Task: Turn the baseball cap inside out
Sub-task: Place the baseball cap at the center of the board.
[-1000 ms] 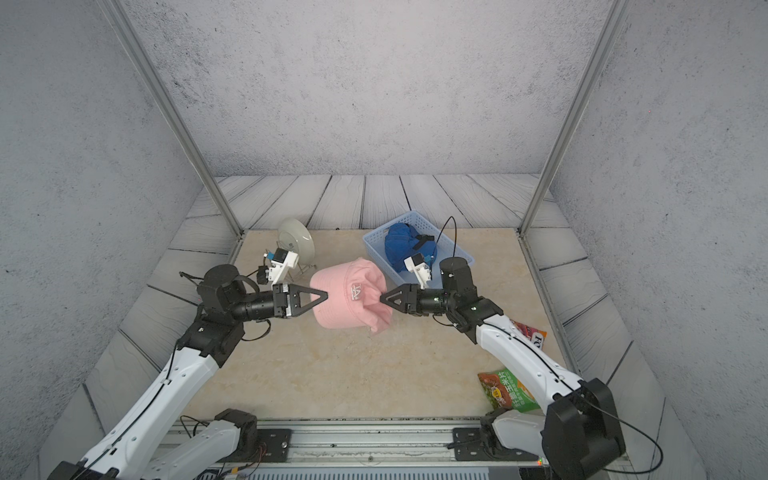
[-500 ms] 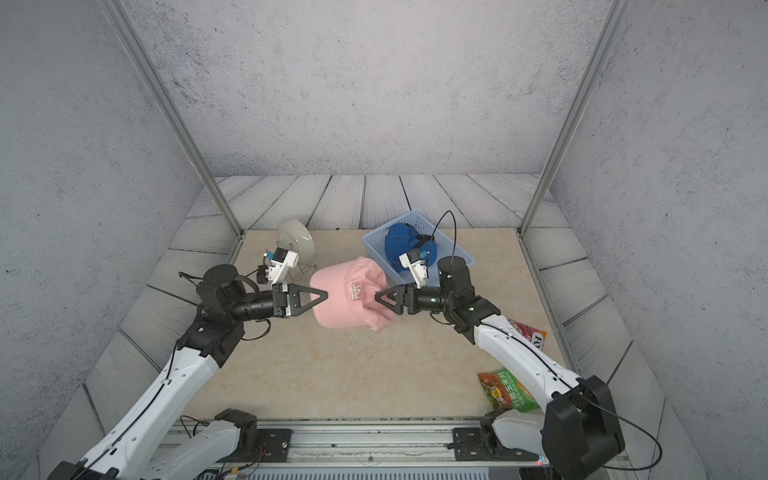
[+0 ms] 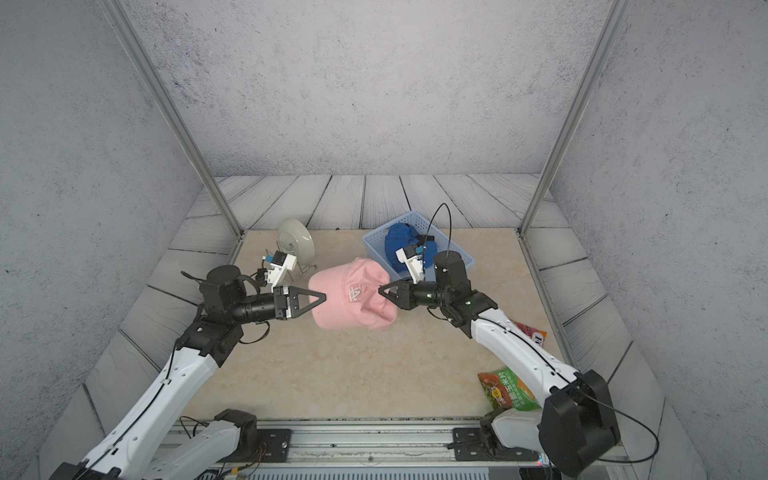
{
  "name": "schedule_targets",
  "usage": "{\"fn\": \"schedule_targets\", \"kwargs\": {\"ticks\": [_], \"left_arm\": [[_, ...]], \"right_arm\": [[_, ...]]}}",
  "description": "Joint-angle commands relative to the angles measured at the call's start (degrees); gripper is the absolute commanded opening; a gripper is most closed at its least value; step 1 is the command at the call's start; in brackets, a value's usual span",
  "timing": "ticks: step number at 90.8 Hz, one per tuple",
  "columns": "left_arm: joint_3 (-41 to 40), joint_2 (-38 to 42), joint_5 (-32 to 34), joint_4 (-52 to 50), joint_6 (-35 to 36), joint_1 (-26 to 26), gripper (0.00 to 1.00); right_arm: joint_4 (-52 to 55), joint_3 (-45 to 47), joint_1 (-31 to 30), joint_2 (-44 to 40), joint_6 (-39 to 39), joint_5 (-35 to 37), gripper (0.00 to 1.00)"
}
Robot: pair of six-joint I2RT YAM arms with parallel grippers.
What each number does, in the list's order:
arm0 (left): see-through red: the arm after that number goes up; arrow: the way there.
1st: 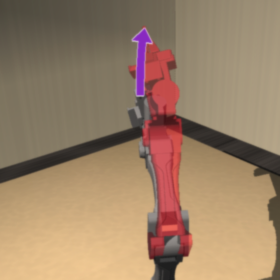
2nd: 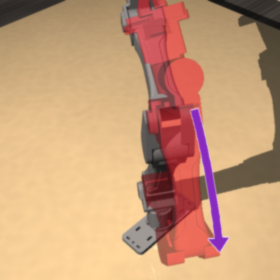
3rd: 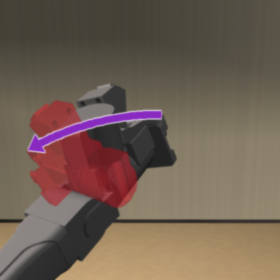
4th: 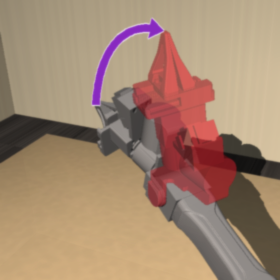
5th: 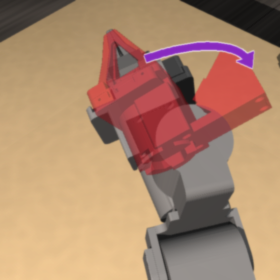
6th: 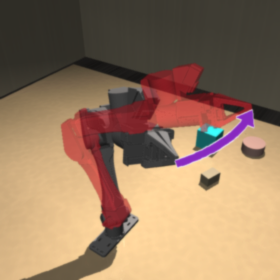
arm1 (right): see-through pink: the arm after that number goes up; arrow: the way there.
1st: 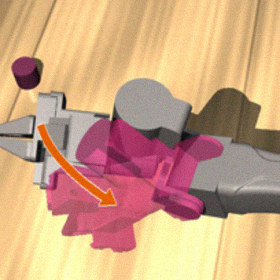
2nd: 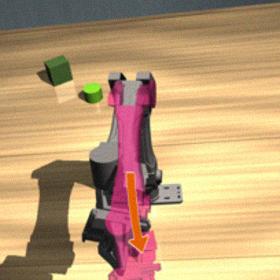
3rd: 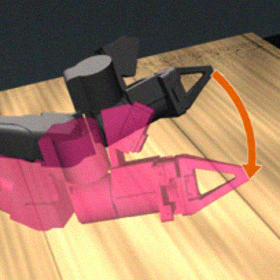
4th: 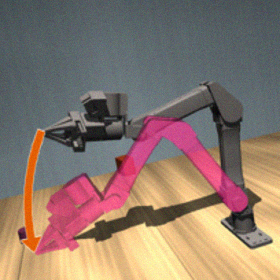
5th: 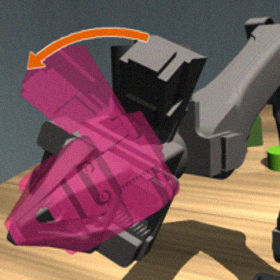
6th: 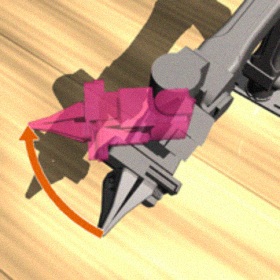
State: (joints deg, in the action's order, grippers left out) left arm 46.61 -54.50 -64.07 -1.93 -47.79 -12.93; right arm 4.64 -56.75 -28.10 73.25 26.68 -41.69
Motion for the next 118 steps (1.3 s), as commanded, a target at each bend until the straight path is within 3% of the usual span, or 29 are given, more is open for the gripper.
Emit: {"fn": "schedule_targets", "kwargs": {"ticks": [1,8,19,44,50,56,65,72,80,90,97,111,118], "left_arm": [[-2.24,-1.53,1.77,-3.10,6.58,2.88,0.00],[-4.25,-3.76,3.09,-2.36,8.95,5.09,0.07],[-6.49,-10.66,3.28,2.36,10.69,6.86,0.08],[-4.75,-27.14,8.65,2.19,19.74,12.96,0.16],[-2.14,-30.38,10.63,-1.60,21.15,14.70,0.32],[-0.31,-31.57,17.76,-6.77,23.01,16.11,0.55],[0.59,-30.21,28.71,-13.20,24.60,17.77,0.85],[0.54,-27.31,36.45,-17.65,25.86,17.99,0.95],[-0.44,-23.02,39.44,-19.53,27.41,17.95,0.98],[-2.40,-19.44,32.33,-17.12,28.97,17.22,0.95],[-3.17,-18.92,28.69,-16.81,29.56,15.02,0.93],[-2.85,-19.24,31.01,-17.81,31.00,6.97,0.91],[-3.01,-20.24,30.45,-15.07,29.67,3.99,0.84]], "right_arm": [[9.40,-4.69,-0.37,1.78,-5.70,3.77,0.16],[15.37,-7.51,-0.79,4.41,-7.87,5.16,0.16],[22.09,-12.96,-2.60,9.97,-9.99,8.15,0.15],[25.96,-23.86,-6.94,22.46,-8.49,18.24,0.14],[26.49,-26.70,-8.21,25.47,-8.32,20.20,0.14],[26.95,-29.61,-9.33,28.93,-8.19,21.45,0.18],[28.77,-34.37,-10.84,32.63,-9.02,24.68,0.38],[31.54,-37.14,-11.28,33.63,-10.57,28.23,0.56],[33.24,-36.43,-11.23,31.44,-11.86,34.91,0.66],[31.01,-31.48,-10.86,25.36,-12.69,41.46,0.74],[29.61,-27.11,-10.23,22.10,-12.35,41.89,0.76],[26.62,-18.57,-8.65,17.63,-9.49,39.19,0.77],[24.14,-15.07,-7.43,16.69,-7.28,36.48,0.75]]}}
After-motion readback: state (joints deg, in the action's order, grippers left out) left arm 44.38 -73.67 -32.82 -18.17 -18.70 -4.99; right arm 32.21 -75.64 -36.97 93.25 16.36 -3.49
